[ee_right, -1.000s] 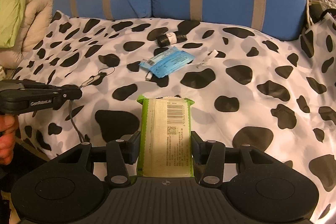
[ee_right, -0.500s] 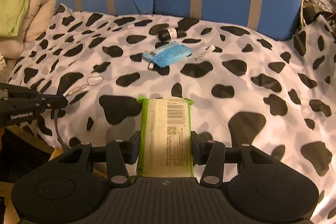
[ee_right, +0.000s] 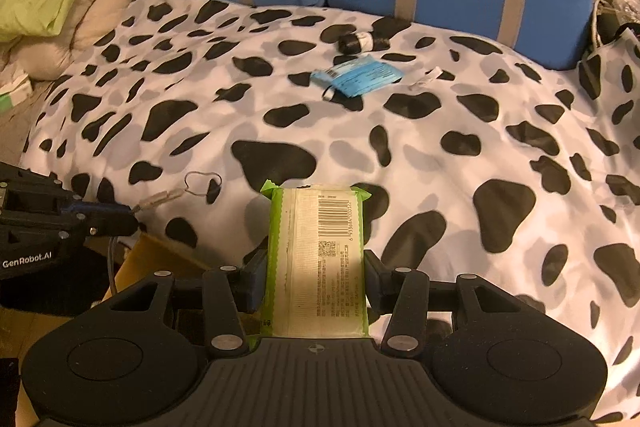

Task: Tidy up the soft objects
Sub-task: 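Carry the soap bar and cable over the cardboard box, then open the right gripper to drop the soap bar while the left drops the cable into the box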

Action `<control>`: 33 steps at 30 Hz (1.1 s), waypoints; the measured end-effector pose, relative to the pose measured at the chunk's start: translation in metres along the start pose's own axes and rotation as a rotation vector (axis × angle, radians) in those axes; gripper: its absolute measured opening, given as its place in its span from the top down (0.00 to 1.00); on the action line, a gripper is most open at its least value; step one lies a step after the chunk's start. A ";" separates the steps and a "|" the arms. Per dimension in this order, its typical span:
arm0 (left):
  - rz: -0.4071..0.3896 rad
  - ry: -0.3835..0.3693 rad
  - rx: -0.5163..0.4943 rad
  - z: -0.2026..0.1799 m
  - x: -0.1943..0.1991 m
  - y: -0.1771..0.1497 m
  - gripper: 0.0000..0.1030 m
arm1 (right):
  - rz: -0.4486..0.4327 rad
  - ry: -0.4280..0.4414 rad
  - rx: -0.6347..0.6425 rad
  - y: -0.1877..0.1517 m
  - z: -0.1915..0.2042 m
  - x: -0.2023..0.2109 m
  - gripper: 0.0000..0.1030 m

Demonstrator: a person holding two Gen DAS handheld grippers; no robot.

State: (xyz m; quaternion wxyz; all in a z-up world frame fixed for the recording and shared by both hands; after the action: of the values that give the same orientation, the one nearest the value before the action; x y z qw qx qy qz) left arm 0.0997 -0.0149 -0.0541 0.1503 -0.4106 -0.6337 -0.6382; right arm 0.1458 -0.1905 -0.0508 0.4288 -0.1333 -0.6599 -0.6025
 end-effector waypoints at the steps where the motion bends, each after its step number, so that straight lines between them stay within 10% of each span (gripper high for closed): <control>1: 0.010 -0.009 -0.002 -0.001 0.000 -0.003 0.96 | 0.006 0.005 0.003 -0.002 0.003 0.000 0.51; 10: 0.165 -0.031 -0.019 -0.009 -0.008 -0.035 0.94 | 0.037 0.033 0.049 -0.019 0.020 0.005 0.51; 15: 0.213 -0.010 -0.046 -0.011 -0.011 -0.044 0.57 | 0.056 0.052 0.066 -0.028 0.029 0.008 0.51; 33: 0.162 0.081 0.094 0.017 -0.008 -0.027 0.56 | 0.143 0.120 0.132 -0.044 0.049 -0.002 0.51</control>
State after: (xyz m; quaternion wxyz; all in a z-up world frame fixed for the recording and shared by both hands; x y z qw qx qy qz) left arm 0.0908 0.0020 -0.0811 0.2461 -0.4268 -0.6212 -0.6094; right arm 0.0966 -0.1556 -0.0773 0.5174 -0.1151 -0.6600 -0.5324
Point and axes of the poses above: each gripper's, at about its wrist camera, not at the fingertips, and x roughly against the way its jaws point, z to its left, y to its top, the point moved 6 cm from there along -x, roughly the way its jaws point, and after that the axes turned 7 degrees about -z, right-handed, at the moved point
